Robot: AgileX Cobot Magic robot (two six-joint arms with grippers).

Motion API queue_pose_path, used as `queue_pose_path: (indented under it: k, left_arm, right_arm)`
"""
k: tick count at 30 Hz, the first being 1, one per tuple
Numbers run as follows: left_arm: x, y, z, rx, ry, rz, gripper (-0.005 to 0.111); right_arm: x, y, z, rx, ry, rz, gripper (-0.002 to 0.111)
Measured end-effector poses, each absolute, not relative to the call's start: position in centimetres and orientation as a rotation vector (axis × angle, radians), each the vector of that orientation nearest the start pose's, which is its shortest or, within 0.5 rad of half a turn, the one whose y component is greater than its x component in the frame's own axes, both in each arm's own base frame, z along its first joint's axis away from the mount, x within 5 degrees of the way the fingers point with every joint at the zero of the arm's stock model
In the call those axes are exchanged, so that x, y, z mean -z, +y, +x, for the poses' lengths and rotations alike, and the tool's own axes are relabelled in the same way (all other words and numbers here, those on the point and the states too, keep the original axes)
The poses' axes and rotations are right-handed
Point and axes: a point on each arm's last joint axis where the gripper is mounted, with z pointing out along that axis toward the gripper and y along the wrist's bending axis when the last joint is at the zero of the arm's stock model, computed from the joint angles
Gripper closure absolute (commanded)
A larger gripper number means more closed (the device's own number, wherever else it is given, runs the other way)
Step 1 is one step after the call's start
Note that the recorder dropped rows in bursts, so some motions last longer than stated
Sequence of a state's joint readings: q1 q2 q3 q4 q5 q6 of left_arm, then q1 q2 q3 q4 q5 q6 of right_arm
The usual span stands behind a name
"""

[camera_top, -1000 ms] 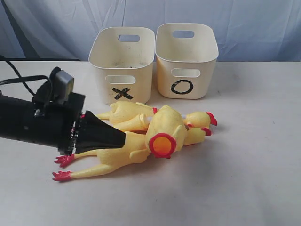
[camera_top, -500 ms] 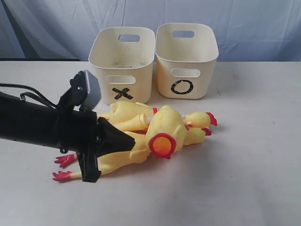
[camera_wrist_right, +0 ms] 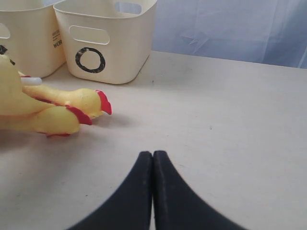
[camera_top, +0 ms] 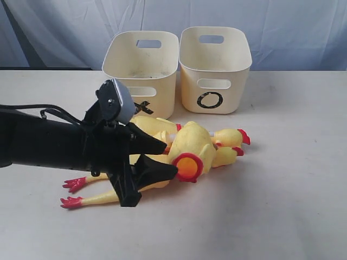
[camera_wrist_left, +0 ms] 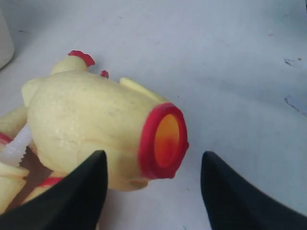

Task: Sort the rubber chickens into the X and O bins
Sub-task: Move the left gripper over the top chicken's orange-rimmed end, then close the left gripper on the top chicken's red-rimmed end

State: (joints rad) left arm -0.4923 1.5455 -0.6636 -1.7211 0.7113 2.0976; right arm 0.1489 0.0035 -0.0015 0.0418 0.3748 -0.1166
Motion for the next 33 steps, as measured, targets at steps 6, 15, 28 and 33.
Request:
queue_pose_path:
  k: [6, 15, 28, 33]
  left_arm:
    - [-19.9, -18.5, 21.6, 0.857, 1.830, 1.209, 0.051]
    - [-19.9, -19.9, 21.5, 0.714, 1.851, 1.250, 0.051]
    - [-20.8, -20.4, 22.1, 0.698, 1.818, 1.245, 0.051]
    - [-20.8, -20.4, 22.1, 0.706, 1.828, 1.233, 0.051]
  right_arm:
    - [-18.0, 0.9, 5.2, -0.064, 1.847, -0.221, 0.109]
    - [-18.0, 0.9, 5.2, -0.064, 1.847, -0.221, 0.109]
    - [-18.0, 0.9, 5.2, -0.064, 1.847, -0.221, 0.109]
    - [-18.0, 0.9, 5.2, -0.064, 1.847, -0.221, 0.109]
